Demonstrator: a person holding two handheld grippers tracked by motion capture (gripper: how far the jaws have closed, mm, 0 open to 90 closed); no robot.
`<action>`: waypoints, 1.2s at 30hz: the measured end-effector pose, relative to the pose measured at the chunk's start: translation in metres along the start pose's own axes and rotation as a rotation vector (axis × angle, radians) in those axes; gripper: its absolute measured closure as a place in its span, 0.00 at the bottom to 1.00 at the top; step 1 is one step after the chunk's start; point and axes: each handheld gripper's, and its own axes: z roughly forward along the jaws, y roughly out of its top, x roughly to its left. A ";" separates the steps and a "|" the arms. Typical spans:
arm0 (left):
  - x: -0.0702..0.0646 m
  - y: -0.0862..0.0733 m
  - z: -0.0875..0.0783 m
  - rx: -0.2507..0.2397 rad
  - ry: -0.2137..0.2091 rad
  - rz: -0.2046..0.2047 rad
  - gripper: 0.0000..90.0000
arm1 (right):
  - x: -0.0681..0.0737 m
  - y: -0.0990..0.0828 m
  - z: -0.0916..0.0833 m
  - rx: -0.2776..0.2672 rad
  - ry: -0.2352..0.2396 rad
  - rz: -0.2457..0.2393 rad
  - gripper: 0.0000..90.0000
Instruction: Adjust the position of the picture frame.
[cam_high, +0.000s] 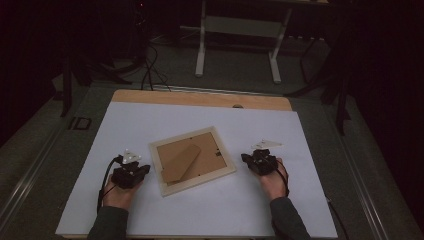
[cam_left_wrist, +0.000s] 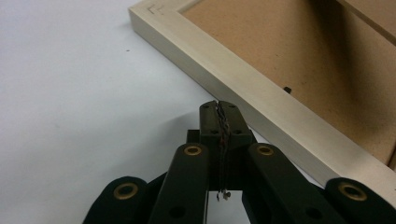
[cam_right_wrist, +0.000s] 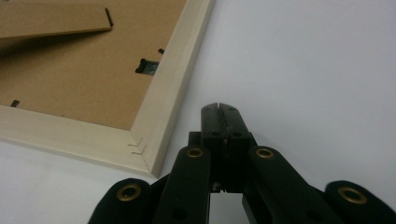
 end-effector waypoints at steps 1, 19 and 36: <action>0.000 0.000 0.001 0.001 -0.002 0.000 1.00 | 0.001 -0.001 0.001 -0.001 0.004 0.002 1.00; -0.005 0.002 0.009 0.021 -0.017 0.009 1.00 | 0.015 -0.013 0.011 0.033 0.048 0.005 1.00; -0.006 0.004 0.012 0.021 -0.011 0.001 1.00 | 0.018 -0.020 0.014 0.075 0.060 0.008 1.00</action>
